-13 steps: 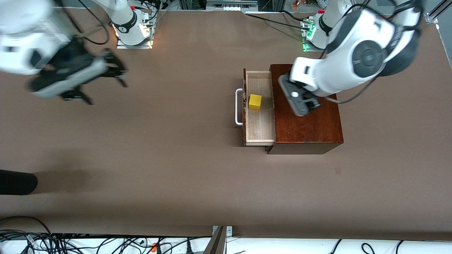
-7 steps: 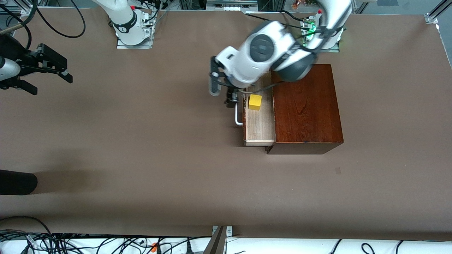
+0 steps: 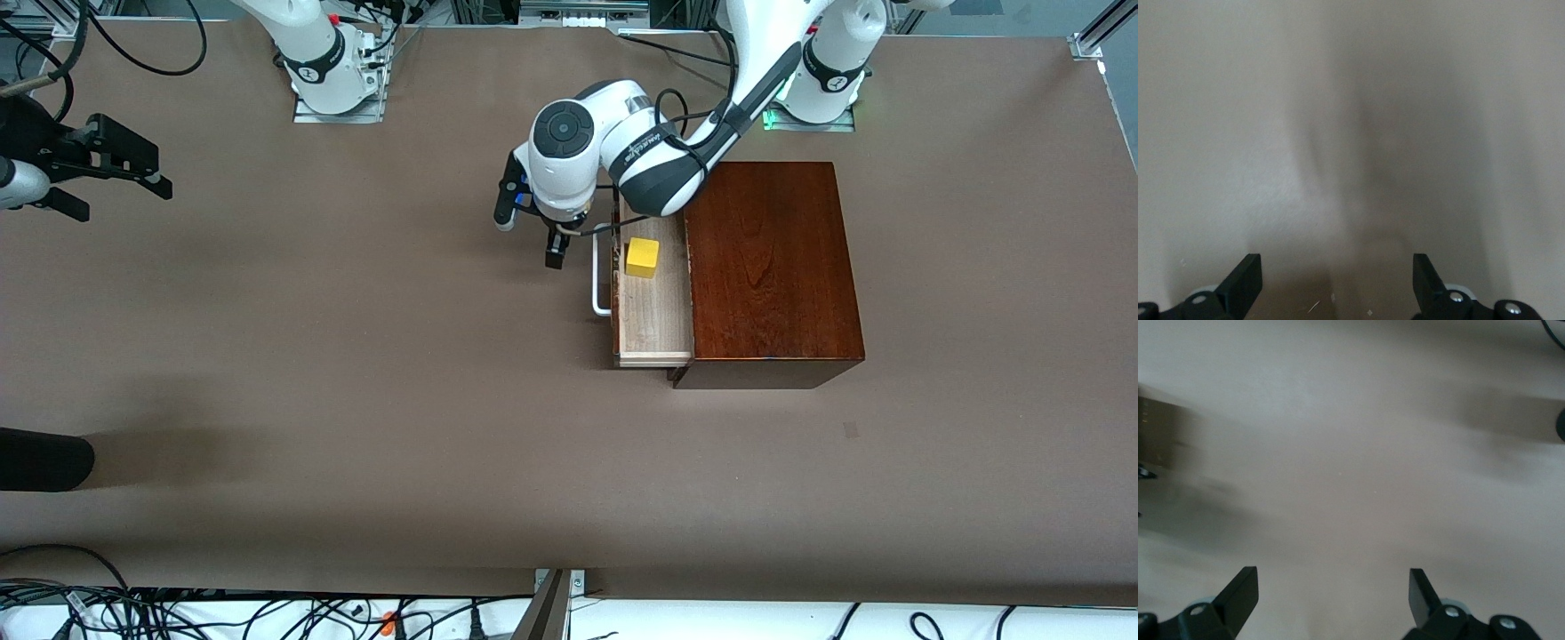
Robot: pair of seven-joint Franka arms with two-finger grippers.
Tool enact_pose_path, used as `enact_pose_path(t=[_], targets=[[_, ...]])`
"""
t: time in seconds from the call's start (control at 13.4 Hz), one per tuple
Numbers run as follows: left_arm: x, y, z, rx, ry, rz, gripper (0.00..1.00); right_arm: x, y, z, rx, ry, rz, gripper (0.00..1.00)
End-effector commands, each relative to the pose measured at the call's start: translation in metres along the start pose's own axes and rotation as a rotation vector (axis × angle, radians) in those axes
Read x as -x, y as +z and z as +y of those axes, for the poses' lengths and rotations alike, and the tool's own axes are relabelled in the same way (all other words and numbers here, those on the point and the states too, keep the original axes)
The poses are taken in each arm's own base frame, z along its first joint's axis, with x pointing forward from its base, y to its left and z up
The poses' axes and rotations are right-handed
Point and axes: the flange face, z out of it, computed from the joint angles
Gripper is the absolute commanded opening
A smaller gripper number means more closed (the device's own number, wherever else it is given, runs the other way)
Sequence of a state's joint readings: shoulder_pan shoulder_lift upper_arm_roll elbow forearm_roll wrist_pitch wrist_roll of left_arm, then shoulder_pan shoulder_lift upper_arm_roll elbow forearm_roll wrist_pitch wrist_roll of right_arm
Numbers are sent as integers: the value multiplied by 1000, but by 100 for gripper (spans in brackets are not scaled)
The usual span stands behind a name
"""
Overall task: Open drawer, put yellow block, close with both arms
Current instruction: 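Push the drawer closed into the box with the left gripper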
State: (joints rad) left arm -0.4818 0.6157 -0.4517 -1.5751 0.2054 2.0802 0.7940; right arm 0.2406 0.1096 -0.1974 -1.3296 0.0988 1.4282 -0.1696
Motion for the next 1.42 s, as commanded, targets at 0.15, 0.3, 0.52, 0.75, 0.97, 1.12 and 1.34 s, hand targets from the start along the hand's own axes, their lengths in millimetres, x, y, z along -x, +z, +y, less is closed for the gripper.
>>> enact_pose_path(t=[0.15, 0.3, 0.52, 0.75, 0.97, 1.12, 1.34], targets=[[29, 9, -10, 13, 41, -134, 100, 22, 24, 5, 31, 53, 15, 100], [40, 11, -13, 35, 33, -159, 100, 24, 29, -1, 37, 116, 2, 100], [70, 10, -26, 52, 16, -210, 100, 22, 35, -10, 36, 115, -12, 100], [90, 10, -35, 71, -15, -223, 100, 20, 42, -19, 48, 98, -26, 100], [117, 5, -46, 88, -62, -234, 100, 15, 41, -12, 48, 91, -26, 100], [129, 3, -52, 93, -82, -234, 100, 10, 49, -13, 51, 95, -37, 100], [142, 3, -57, 101, -108, -235, 100, 11, 50, -8, 50, 115, -40, 100]])
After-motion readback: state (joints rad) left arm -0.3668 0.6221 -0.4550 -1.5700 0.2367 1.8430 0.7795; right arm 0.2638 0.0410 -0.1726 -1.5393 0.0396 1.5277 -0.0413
